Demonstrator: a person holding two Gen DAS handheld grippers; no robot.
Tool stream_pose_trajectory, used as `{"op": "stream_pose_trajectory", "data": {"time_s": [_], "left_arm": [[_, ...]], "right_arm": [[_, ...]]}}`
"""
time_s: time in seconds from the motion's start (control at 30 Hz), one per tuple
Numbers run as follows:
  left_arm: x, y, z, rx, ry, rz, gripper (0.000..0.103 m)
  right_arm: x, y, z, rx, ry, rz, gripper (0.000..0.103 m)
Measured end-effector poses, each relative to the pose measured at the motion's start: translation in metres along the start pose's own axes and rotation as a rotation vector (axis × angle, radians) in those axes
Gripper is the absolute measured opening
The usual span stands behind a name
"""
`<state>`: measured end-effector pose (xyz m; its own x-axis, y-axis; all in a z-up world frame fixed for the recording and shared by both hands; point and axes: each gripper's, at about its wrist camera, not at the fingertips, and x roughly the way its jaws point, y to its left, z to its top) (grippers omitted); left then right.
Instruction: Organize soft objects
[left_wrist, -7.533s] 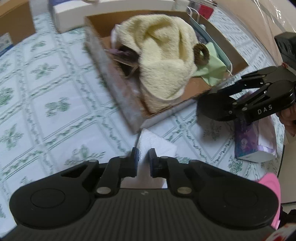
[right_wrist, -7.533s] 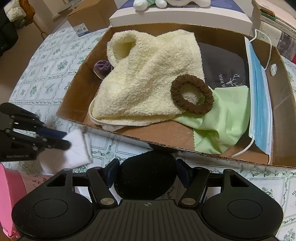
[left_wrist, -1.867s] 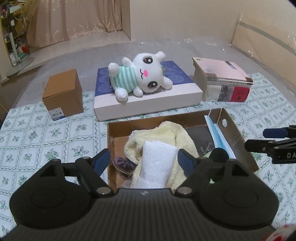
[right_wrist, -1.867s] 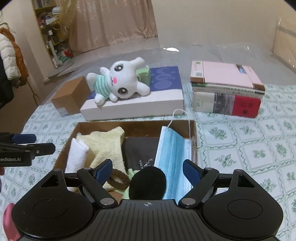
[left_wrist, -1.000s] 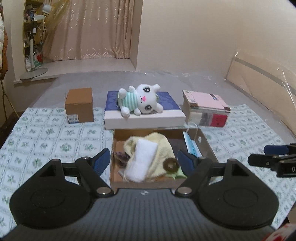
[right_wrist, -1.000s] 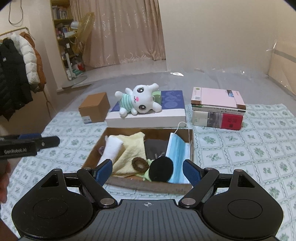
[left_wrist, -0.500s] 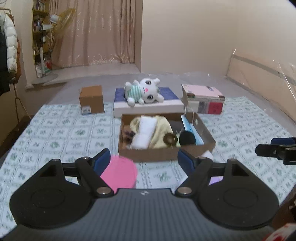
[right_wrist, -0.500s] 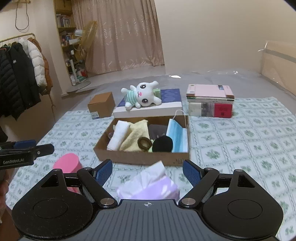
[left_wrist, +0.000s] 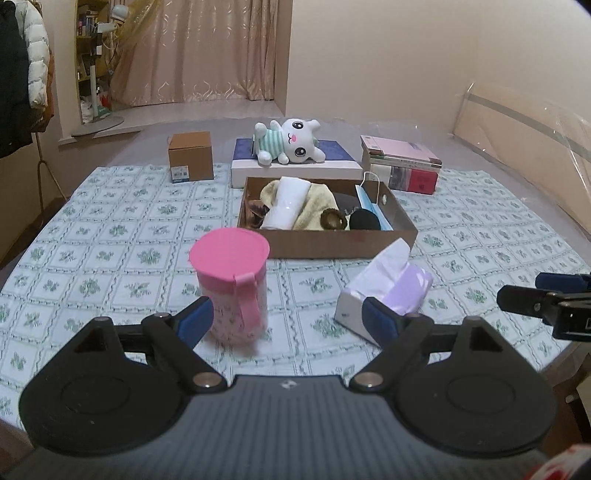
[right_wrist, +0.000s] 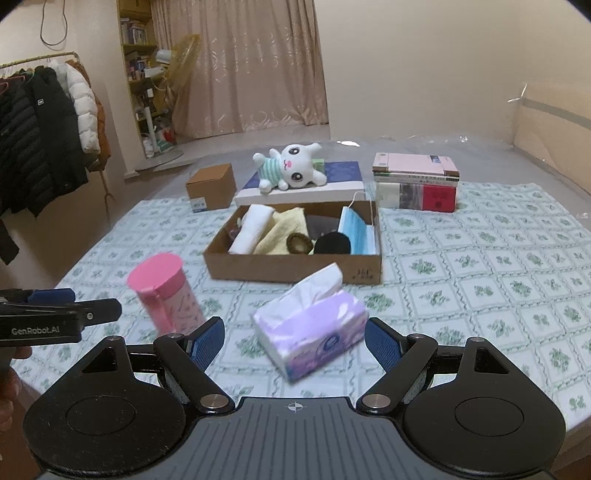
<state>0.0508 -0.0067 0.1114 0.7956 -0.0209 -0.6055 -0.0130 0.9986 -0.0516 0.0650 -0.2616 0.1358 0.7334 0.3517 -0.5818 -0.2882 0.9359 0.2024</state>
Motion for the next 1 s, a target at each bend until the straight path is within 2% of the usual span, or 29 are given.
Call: {"op": "stream_pose_trajectory", "data": {"time_s": [0.53, 1.0], "left_arm": [[-0.011, -0.002, -0.044, -0.011, 0.062, 0.000, 0.087], [-0.009, -0.004, -0.051, -0.008, 0.074, 0.014, 0.087]], "right_arm": [[-0.010, 0.018, -0.043, -0.016, 0.069, -0.007, 0.083], [-0.005, 0.021, -0.047, 0.004, 0.087, 0.007, 0.083]]}}
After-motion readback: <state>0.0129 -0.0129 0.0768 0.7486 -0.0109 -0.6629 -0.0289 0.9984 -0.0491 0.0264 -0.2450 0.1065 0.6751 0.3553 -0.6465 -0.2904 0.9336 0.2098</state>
